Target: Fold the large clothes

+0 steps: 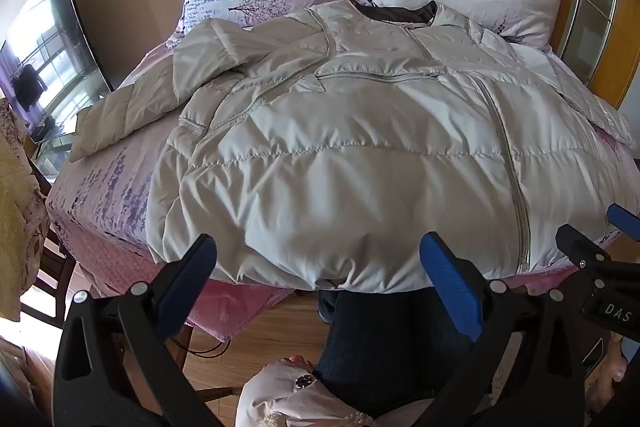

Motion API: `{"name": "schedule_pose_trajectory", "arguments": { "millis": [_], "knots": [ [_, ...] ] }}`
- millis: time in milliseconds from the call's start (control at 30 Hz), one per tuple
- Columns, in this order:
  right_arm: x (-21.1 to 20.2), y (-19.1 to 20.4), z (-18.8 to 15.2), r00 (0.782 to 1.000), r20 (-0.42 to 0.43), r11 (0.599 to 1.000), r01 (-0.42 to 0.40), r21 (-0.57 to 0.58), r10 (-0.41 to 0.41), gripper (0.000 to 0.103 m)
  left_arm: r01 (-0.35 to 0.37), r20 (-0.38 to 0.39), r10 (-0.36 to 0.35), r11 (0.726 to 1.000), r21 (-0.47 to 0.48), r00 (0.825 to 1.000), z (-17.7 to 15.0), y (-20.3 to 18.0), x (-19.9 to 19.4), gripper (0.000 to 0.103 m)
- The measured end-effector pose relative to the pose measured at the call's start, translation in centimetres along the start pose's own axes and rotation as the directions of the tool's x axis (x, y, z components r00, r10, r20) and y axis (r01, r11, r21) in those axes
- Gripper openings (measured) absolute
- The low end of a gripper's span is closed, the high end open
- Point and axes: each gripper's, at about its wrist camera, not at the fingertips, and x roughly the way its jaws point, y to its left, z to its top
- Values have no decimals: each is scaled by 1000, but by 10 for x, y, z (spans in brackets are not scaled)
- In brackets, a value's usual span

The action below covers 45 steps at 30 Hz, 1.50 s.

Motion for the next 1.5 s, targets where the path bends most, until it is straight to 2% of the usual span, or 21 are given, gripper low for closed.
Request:
{"name": "schedule_pose_trajectory", "arguments": {
  "millis": [1500],
  "knots": [
    [2,-5,-1,1000,0,1000,-6,13,6,102,3,-8,-3,1000,-3,1000,-5,1,1,101]
  ]
}}
